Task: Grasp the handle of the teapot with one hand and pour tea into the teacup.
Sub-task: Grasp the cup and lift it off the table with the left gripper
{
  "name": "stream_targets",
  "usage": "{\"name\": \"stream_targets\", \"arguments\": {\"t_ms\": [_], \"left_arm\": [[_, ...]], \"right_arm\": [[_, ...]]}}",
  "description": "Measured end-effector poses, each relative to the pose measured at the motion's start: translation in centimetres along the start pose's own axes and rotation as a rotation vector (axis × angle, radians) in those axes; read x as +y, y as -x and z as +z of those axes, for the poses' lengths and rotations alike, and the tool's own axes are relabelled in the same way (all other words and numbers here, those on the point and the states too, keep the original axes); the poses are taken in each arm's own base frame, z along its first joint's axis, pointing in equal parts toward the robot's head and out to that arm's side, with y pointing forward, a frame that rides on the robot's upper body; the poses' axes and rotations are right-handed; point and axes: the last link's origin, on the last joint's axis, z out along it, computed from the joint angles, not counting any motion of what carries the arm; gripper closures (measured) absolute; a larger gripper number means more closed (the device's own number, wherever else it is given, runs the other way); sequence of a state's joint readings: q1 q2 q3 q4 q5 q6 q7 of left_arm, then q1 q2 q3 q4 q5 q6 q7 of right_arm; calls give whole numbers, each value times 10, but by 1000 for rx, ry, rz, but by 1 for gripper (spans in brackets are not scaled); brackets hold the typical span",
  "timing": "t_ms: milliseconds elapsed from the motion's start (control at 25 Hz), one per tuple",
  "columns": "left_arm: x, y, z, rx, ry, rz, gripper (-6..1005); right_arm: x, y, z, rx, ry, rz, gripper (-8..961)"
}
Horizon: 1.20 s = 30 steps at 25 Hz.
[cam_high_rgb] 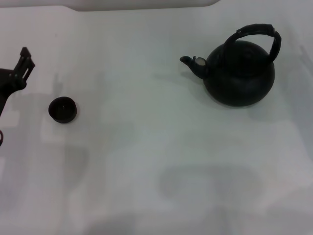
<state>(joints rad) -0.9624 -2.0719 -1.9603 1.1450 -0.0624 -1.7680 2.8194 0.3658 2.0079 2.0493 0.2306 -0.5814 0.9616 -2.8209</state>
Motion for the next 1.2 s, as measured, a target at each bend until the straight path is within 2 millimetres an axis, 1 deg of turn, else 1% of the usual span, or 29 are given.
{"name": "stream_targets", "arguments": {"t_ms": [280, 560, 720, 800, 960, 1200], "left_arm": [[9, -6, -14, -69, 13, -90, 188], [4, -4, -29, -159, -15, -187, 187], [2, -2, -34, -209, -37, -196, 187], [1, 1, -33, -237, -37, -191, 187], [4, 10, -22, -280, -1, -191, 187], [5, 17, -7, -292, 38, -181, 188]], "right_arm": [[0, 2, 7, 13, -1, -6, 84], [0, 3, 10, 17, 0, -30, 84], [0, 3, 10, 17, 0, -31, 83], [0, 3, 10, 17, 0, -31, 83], [0, 3, 10, 17, 0, -33, 83], [0, 3, 9, 18, 0, -33, 83]]}}
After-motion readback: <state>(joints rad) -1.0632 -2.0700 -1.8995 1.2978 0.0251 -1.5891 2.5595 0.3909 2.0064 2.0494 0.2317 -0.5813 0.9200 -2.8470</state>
